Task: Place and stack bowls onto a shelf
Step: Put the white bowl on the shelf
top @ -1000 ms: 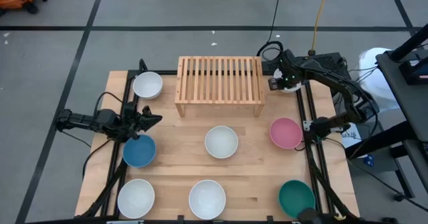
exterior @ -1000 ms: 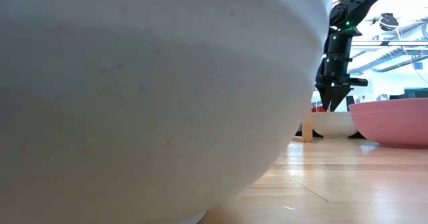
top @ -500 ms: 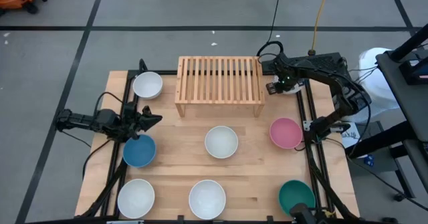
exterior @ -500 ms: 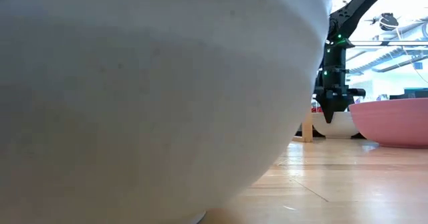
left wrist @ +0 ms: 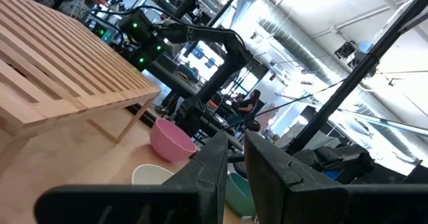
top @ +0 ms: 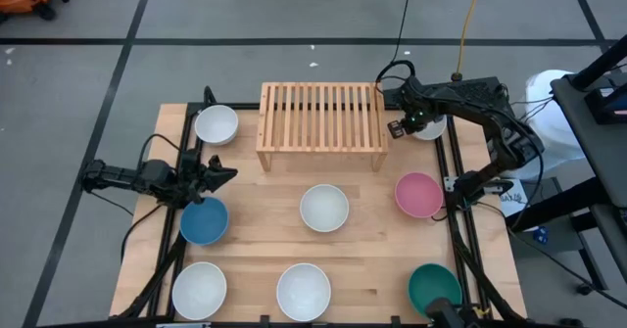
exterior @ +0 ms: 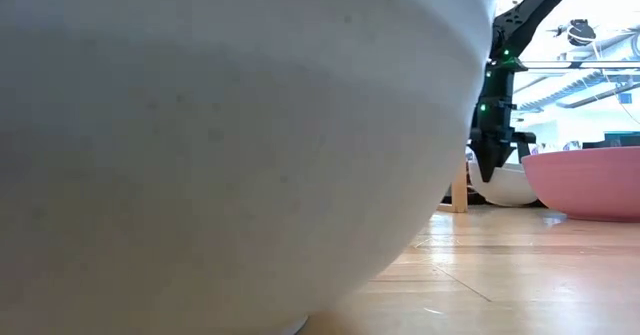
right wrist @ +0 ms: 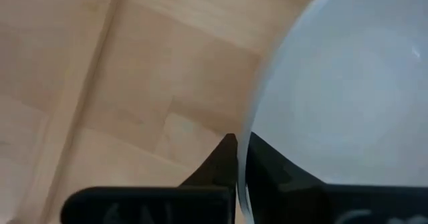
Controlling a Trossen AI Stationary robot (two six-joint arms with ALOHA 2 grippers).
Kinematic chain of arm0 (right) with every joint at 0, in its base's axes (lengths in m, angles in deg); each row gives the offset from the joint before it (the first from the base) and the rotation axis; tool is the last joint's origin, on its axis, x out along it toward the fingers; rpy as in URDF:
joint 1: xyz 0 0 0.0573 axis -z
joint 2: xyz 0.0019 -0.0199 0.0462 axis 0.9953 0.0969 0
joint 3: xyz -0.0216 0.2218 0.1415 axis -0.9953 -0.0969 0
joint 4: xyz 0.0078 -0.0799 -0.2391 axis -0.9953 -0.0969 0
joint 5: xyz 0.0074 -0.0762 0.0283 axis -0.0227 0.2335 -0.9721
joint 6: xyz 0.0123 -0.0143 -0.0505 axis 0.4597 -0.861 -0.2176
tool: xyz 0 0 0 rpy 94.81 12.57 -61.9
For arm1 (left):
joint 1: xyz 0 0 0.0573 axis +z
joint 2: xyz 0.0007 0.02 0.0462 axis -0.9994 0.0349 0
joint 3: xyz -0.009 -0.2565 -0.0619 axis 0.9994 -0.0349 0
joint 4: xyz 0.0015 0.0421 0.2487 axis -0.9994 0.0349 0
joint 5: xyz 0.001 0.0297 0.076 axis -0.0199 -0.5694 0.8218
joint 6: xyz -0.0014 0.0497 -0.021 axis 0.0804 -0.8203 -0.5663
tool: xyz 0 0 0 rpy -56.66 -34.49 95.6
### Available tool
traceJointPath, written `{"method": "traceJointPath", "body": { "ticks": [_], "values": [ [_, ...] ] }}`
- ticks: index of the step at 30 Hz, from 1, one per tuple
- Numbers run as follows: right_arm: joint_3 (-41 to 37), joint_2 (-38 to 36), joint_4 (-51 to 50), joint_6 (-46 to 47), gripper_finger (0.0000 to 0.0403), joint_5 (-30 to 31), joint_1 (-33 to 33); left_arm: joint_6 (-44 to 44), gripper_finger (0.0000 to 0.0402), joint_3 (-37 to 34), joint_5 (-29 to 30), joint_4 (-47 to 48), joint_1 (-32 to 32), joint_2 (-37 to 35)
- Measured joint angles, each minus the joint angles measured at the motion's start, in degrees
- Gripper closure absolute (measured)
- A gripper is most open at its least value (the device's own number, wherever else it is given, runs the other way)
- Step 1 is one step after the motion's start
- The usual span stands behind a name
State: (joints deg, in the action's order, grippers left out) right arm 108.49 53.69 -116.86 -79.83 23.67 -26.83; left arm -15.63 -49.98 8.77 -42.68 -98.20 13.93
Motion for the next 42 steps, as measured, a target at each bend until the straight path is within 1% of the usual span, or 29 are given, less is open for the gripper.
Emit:
{"method": "traceJointPath", "body": {
  "ticks": [4,8,12,20,24,26,28,30,32,37,42],
  "values": [
    [-0.12,-3.55,-1.1,-0.63,0.0403,-0.36,0.02,0.0,0.0346,0.0,0.0,0.0,-0.01,0.0],
    [-0.22,-8.96,-4.09,-1.26,0.0402,-0.16,0.06,0.02,0.0346,0.0,0.0,0.0,-0.01,0.0],
    [-0.2,-15.22,-7.91,-1.57,0.0402,2.15,-0.05,0.0,0.0346,0.0,0.02,0.0,-0.02,0.02],
    [-0.18,-26.09,-9.59,-2.0,0.0402,2.62,-2.83,0.0,0.0346,0.0,2.77,0.0,0.0,0.0],
    [2.3,-28.72,-10.44,-3.17,0.0402,2.6,-5.47,0.07,0.0346,0.0,4.17,0.02,-0.01,0.0],
    [4.88,-28.96,-10.78,-3.42,0.0402,2.46,-7.26,0.66,0.0346,0.0,4.66,0.02,-0.01,0.0],
    [8.04,-28.73,-10.54,-4.02,0.0402,1.04,-9.05,1.31,0.0346,0.0,4.81,0.02,-0.02,0.0],
    [11.65,-28.05,-9.67,-5.49,0.0402,-0.53,-10.94,1.34,0.0346,0.0,4.83,0.02,0.0,0.02],
    [15.58,-26.76,-9.23,-6.32,0.0402,-0.55,-13.14,1.34,0.0346,0.0,4.87,0.02,-0.01,0.0],
    [25.68,-21.51,-10.04,-9.61,0.0402,-0.55,-18.1,1.33,0.0346,0.0,5.01,0.0,-0.02,0.02],
    [34.86,-14.48,-12.48,-11.51,0.0403,-1.11,-22.92,1.33,0.0346,0.0,5.03,0.02,-0.02,0.0]
  ]
}}
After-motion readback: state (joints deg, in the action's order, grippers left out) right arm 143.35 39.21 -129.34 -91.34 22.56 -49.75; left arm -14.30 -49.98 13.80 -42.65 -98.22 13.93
